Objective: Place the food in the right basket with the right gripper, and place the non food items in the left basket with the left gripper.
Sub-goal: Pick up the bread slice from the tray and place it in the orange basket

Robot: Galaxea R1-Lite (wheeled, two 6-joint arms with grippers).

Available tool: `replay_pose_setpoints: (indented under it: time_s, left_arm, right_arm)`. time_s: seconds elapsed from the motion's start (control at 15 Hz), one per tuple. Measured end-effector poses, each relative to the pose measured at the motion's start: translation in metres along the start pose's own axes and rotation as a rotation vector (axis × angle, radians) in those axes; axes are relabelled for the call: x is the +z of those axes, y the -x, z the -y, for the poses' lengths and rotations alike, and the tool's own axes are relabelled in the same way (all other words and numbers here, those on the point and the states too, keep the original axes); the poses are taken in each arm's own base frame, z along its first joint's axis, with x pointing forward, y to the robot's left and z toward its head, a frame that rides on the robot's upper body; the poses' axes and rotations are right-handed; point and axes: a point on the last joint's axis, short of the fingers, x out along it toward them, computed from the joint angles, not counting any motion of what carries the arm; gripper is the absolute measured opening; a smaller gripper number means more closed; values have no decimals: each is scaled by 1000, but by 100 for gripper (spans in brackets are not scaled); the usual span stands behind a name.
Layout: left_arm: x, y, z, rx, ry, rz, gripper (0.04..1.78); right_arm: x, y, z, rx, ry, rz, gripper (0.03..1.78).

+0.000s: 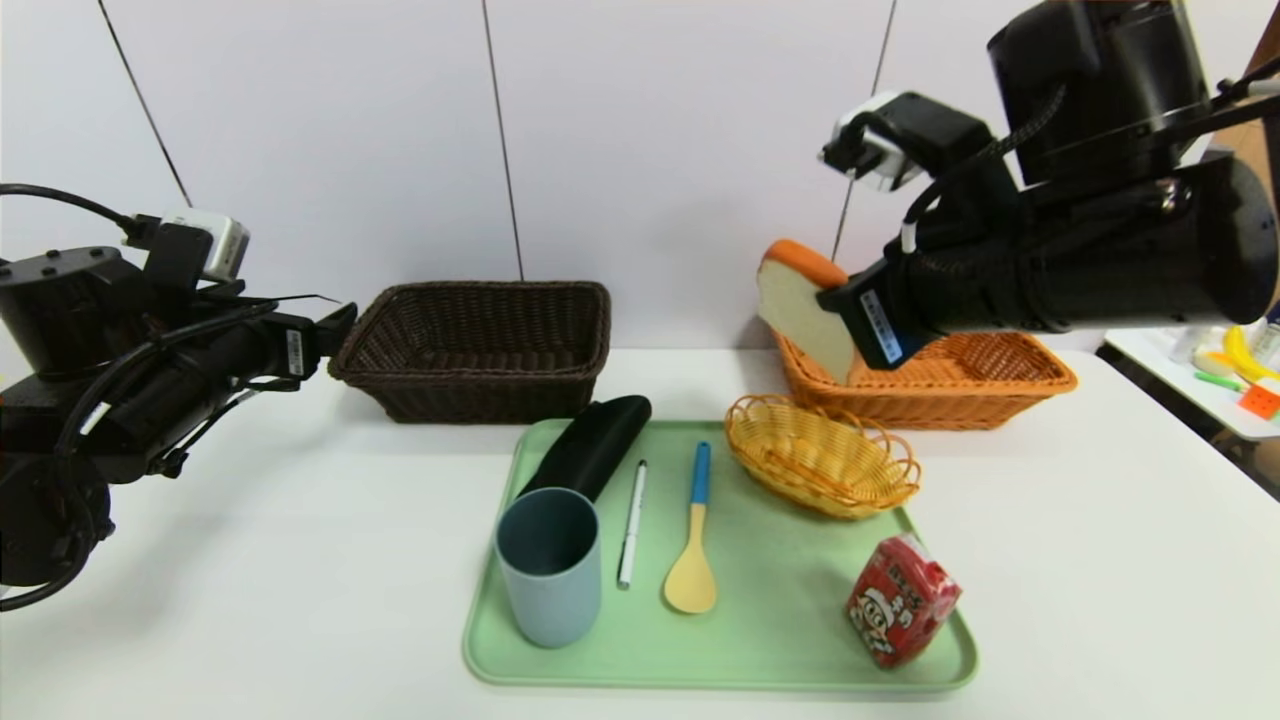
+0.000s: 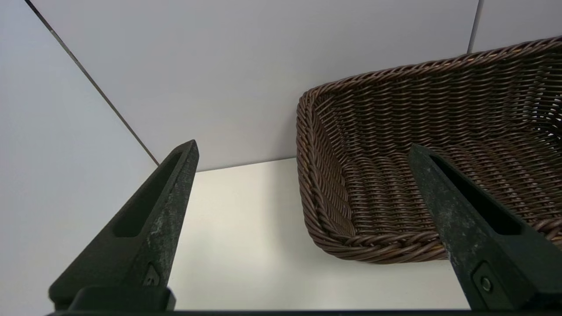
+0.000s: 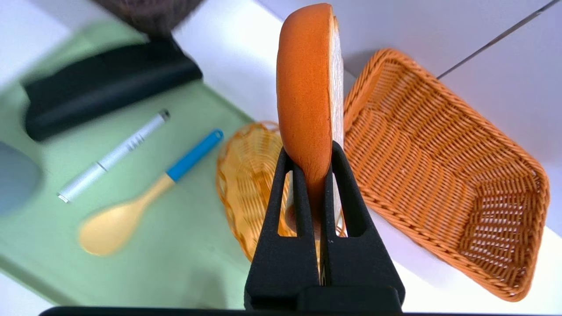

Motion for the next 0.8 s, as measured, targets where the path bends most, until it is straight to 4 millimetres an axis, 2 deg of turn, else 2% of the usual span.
replay_pose_setpoints:
  time_s: [0.13, 0.33, 0.6, 0.8]
  left_arm:
    - [0, 0, 0, 0, -2, 0, 169]
    - [0, 0, 0, 2, 1, 0, 169]
    - [0, 0, 0, 1, 1, 0, 169]
    - [0, 0, -1, 5, 3, -2, 169]
  right_arm:
    - [10, 6, 18, -47, -89, 40, 9]
    - [6, 4, 59, -158, -173, 38, 9]
    - [-24, -4, 117, -266, -270, -32, 9]
    - [-51, -15, 146, -308, -324, -106, 9]
